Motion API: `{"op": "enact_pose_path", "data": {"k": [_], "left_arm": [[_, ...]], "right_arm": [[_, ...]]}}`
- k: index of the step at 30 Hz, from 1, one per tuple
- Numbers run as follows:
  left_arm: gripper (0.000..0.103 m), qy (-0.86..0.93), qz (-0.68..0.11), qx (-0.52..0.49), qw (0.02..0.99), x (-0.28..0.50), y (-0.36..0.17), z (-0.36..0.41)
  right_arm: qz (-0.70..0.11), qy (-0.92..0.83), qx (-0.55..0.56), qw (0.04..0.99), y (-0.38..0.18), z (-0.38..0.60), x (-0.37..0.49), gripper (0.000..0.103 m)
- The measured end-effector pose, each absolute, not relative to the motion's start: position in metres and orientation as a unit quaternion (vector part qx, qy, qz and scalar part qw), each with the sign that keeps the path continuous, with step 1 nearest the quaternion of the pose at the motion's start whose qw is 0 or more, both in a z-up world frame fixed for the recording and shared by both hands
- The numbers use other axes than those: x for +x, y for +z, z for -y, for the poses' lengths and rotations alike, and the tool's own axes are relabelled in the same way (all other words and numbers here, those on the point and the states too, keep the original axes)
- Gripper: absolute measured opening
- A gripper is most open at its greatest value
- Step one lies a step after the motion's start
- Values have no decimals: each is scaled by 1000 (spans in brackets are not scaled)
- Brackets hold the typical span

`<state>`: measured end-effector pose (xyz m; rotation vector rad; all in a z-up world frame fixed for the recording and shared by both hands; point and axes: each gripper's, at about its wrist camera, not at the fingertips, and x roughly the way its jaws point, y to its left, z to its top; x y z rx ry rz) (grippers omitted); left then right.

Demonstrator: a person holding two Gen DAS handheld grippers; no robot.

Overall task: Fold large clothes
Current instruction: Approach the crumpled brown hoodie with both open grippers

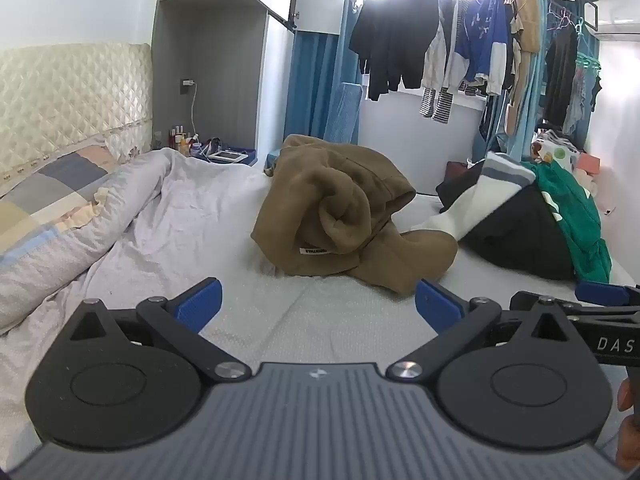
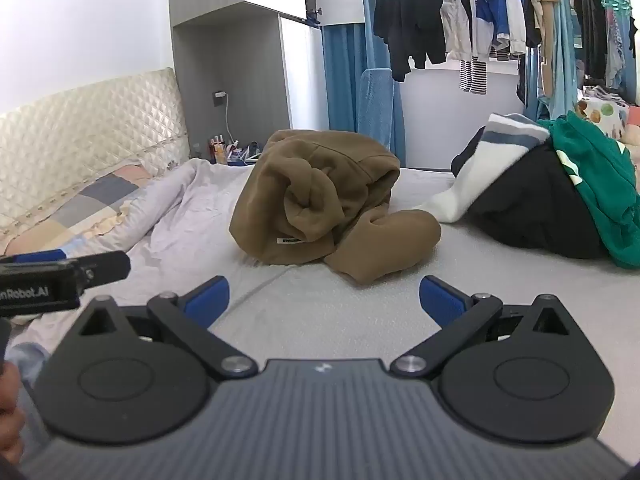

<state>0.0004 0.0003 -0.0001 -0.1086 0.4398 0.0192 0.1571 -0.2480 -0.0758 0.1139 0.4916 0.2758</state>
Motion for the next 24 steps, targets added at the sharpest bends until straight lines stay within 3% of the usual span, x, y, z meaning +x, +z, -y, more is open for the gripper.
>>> {"op": "enact_pose_path", "data": {"k": [24], "left_arm": [[103, 5, -222, -42, 974, 4, -2, 6]], "right_arm": [[-258, 127, 65, 956, -84, 253, 156, 103]]}}
